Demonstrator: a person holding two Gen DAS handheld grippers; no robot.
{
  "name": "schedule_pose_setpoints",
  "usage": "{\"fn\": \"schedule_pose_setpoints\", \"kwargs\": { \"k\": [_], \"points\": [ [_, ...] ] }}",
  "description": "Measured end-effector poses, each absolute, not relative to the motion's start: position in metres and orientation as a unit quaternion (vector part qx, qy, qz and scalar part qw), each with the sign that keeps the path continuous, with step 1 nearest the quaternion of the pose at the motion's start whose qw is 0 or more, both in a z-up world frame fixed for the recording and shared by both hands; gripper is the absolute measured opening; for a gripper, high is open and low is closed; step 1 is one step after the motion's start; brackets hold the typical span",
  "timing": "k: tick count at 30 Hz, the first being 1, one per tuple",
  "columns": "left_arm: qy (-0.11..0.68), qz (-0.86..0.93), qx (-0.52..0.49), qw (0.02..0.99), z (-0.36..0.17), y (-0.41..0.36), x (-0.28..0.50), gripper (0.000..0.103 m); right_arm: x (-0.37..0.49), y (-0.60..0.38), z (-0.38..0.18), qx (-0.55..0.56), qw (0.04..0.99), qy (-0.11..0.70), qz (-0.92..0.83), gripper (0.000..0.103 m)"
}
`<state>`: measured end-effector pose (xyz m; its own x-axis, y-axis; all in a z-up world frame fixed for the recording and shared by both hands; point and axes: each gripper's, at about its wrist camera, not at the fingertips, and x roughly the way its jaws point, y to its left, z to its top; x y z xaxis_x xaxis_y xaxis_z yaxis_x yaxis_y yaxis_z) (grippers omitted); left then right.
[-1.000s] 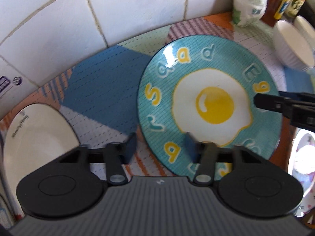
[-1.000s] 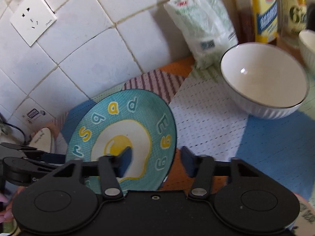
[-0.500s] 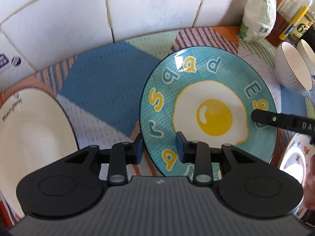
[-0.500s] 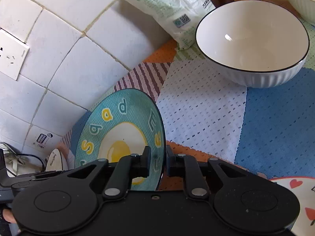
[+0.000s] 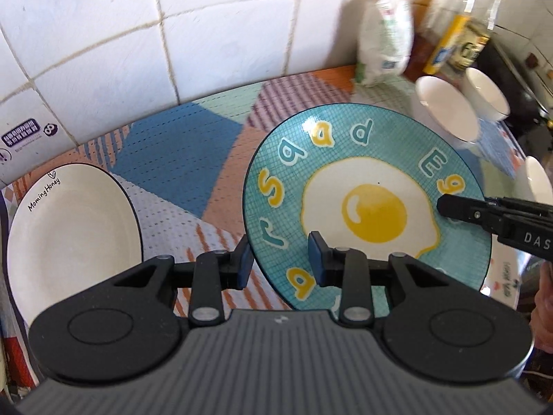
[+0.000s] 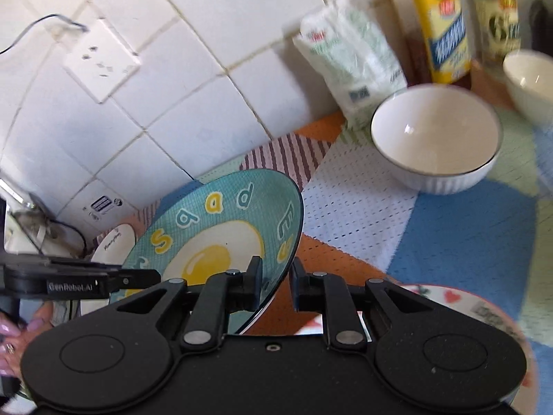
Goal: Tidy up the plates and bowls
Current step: 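Carry the egg plate with both grippers and lower it onto the bunny plate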
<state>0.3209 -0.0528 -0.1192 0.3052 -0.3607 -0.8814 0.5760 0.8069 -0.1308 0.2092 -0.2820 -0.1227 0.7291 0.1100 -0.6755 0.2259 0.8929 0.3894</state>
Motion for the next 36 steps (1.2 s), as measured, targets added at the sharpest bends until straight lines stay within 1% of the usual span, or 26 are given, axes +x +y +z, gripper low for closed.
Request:
{"fn": "schedule_pose_setpoints", "kwargs": {
  "k": [7,14,18,22,26,28,31,36],
  "points": [
    [0.495,-0.319,0.108,0.801,-0.089,-0.068,0.277,0.032,0.156,-0.294,-0.090,0.209,0.917,0.340,-0.031,0.022],
    [0.510,-0.320,0.103,0.791,-0.082,-0.092,0.231,0.032,0.104,-0.317,-0.074,0.200,0.923,0.328,-0.026,0.022],
    [0.514,-0.318,0.128,0.786,-0.083,-0.105,0.201,0.032,0.079,-0.329,-0.080,0.211,0.913,0.348,-0.017,0.023],
    [0.532,-0.307,0.130,0.779,-0.091,-0.114,0.180,0.032,0.057,-0.337,-0.090,0.226,0.906,0.359,-0.011,0.023],
    [0.517,-0.307,0.163,0.783,-0.095,-0.126,0.161,0.032,0.044,-0.345,-0.103,0.226,0.901,0.371,0.000,0.023],
    [0.535,-0.293,0.159,0.776,-0.098,-0.131,0.158,0.032,0.039,-0.353,-0.112,0.243,0.897,0.370,0.009,0.023],
    [0.540,-0.280,0.159,0.778,-0.107,-0.136,0.153,0.032,0.035,-0.360,-0.123,0.253,0.893,0.371,0.019,0.023],
    [0.563,-0.262,0.130,0.773,-0.126,-0.137,0.153,0.032,0.038,-0.368,-0.136,0.252,0.887,0.387,0.031,0.023]
  ]
}}
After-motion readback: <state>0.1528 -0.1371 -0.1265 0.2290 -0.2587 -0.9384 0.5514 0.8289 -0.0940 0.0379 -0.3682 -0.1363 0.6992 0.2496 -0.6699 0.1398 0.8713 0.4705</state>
